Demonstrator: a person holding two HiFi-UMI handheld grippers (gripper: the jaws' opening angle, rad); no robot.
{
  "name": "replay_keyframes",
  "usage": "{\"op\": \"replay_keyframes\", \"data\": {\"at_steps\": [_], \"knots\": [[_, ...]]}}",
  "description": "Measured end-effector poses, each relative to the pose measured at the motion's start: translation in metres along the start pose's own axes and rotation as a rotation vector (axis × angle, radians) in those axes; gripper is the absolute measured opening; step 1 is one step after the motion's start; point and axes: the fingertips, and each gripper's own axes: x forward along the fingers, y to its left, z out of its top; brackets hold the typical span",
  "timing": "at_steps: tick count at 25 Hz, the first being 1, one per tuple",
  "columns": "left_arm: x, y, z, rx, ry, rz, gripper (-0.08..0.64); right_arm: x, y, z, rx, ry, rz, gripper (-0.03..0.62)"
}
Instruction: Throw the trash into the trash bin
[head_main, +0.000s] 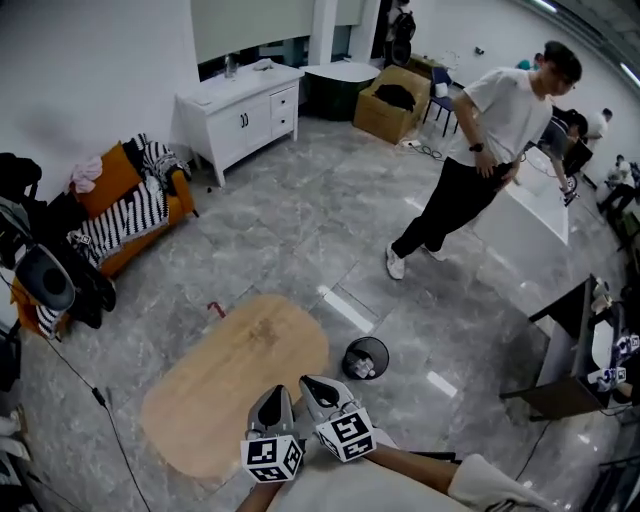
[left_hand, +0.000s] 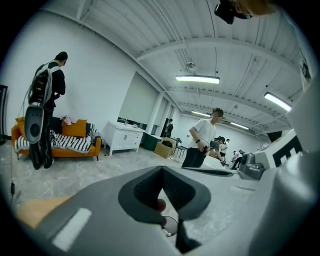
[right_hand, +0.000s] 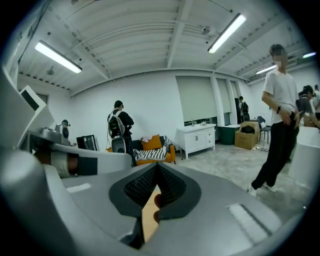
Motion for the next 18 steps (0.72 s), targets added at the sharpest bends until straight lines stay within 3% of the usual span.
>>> {"op": "replay_keyframes", "data": {"at_steps": [5, 11, 18], "knots": [[-0.021, -0.013, -0.014, 0.026, 0.030, -0.055, 0.000, -0.022, 0.014, -0.017, 0.049, 0.010, -0.047, 0.025], [-0.044, 0.008, -0.021, 0.059, 0.061, -0.068, 0.001, -0.016, 0.040, -0.030, 0.105, 0.022, -0.062, 0.025], [-0.063, 0.000, -0.029, 0.090, 0.070, -0.106, 0.000, -0.025, 0.057, -0.035, 0.091, 0.000, -0.069, 0.025]]}}
